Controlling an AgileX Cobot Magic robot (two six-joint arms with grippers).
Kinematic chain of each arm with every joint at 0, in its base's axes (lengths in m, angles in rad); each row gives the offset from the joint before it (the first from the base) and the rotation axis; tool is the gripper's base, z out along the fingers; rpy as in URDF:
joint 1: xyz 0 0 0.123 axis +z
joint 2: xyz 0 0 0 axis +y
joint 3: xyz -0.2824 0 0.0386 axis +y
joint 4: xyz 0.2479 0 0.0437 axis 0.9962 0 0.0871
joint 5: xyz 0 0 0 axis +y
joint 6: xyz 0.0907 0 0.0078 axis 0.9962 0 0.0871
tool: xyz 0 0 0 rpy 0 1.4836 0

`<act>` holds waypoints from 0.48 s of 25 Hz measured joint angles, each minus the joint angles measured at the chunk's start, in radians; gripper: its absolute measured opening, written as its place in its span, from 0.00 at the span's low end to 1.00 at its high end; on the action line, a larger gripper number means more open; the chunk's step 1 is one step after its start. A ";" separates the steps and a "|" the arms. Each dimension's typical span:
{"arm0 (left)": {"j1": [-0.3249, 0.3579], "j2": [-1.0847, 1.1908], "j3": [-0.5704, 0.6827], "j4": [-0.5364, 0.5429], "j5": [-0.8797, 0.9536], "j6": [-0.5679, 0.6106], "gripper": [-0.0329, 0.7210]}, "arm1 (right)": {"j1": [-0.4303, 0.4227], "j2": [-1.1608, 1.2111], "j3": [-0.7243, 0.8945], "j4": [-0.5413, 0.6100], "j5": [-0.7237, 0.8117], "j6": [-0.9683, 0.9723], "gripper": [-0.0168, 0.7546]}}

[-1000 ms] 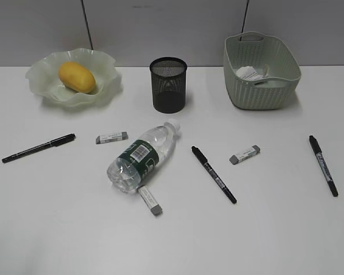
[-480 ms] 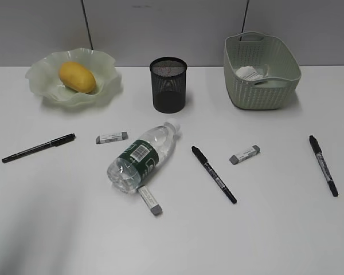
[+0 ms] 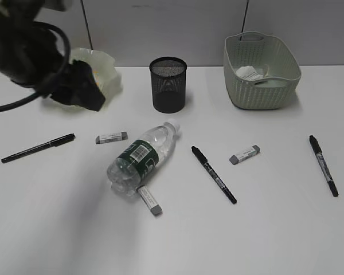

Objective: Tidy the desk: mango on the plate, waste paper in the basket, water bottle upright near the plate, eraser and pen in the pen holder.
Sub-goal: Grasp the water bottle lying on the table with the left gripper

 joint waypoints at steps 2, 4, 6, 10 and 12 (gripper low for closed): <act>-0.013 0.097 -0.095 0.002 0.078 0.000 0.87 | 0.000 0.000 0.000 0.000 0.000 0.000 0.69; -0.025 0.198 -0.191 0.003 0.161 0.000 0.87 | 0.000 0.000 0.000 0.000 0.001 0.000 0.69; -0.043 0.283 -0.287 0.019 0.218 0.000 0.87 | 0.000 0.000 0.000 0.000 0.001 0.000 0.69; -0.096 0.428 -0.430 0.074 0.283 -0.001 0.87 | 0.000 0.000 0.000 -0.001 0.000 0.000 0.69; -0.118 0.486 -0.479 0.081 0.298 -0.012 0.87 | 0.000 0.000 0.000 -0.001 0.001 0.006 0.69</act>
